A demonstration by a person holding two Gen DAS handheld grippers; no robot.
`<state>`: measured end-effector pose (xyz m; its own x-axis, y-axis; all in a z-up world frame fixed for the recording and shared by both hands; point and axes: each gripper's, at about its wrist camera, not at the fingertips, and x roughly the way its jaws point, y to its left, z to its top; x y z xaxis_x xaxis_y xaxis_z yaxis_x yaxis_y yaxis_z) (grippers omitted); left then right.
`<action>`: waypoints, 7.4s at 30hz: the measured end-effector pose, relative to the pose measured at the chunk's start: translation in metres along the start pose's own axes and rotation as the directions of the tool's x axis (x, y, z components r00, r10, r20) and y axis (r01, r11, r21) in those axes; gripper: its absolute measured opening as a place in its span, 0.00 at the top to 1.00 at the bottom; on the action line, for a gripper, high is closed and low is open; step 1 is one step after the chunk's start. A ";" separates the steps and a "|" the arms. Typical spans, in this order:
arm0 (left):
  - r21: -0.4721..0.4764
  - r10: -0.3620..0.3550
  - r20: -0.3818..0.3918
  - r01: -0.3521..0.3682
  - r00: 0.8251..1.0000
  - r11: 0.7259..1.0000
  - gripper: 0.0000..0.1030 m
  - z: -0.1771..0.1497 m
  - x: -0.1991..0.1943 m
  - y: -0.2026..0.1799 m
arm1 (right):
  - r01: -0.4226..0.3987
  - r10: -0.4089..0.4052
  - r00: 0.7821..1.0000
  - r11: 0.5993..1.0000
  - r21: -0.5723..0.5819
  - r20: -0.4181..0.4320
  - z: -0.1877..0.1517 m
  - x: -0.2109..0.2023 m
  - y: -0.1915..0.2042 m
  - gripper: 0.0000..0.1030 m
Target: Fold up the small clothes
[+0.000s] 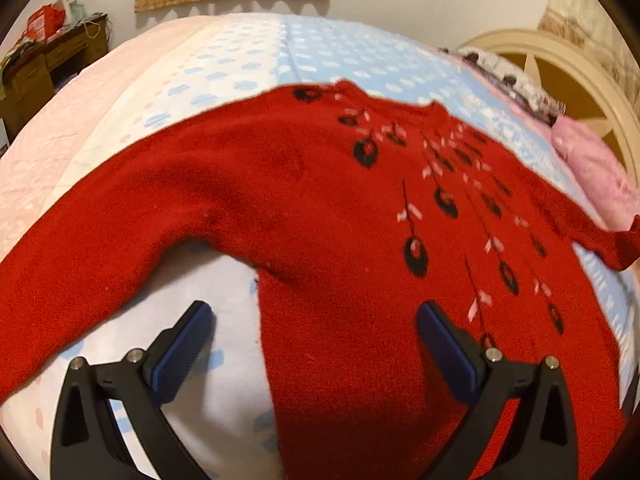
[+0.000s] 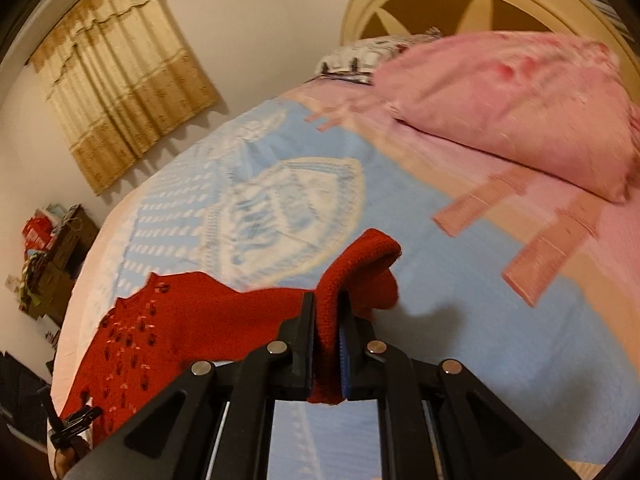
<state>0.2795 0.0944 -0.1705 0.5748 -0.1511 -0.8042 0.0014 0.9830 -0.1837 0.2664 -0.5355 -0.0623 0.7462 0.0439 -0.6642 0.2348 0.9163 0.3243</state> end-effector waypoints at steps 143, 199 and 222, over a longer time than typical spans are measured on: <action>0.073 0.055 0.140 -0.066 0.989 0.995 0.41 0.005 -0.050 0.029 | -0.323 0.038 0.916 0.660 -0.678 -0.399 -0.141 0.185 0.288 0.17; -0.356 0.445 0.021 -0.409 0.895 0.840 0.84 -0.056 -0.110 0.250 | -0.570 0.269 0.822 0.419 -0.707 -0.502 -0.245 0.095 0.436 0.13; -0.207 0.148 0.267 -0.093 0.952 0.974 0.84 0.023 -0.156 0.127 | -0.535 0.263 0.844 0.487 -0.691 -0.468 -0.233 0.078 0.381 0.13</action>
<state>0.2089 0.2453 -0.0551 0.7664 0.0295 -0.6417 -0.2213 0.9499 -0.2206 0.2697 -0.0902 -0.1474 0.3999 0.4638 -0.7905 -0.7147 0.6978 0.0478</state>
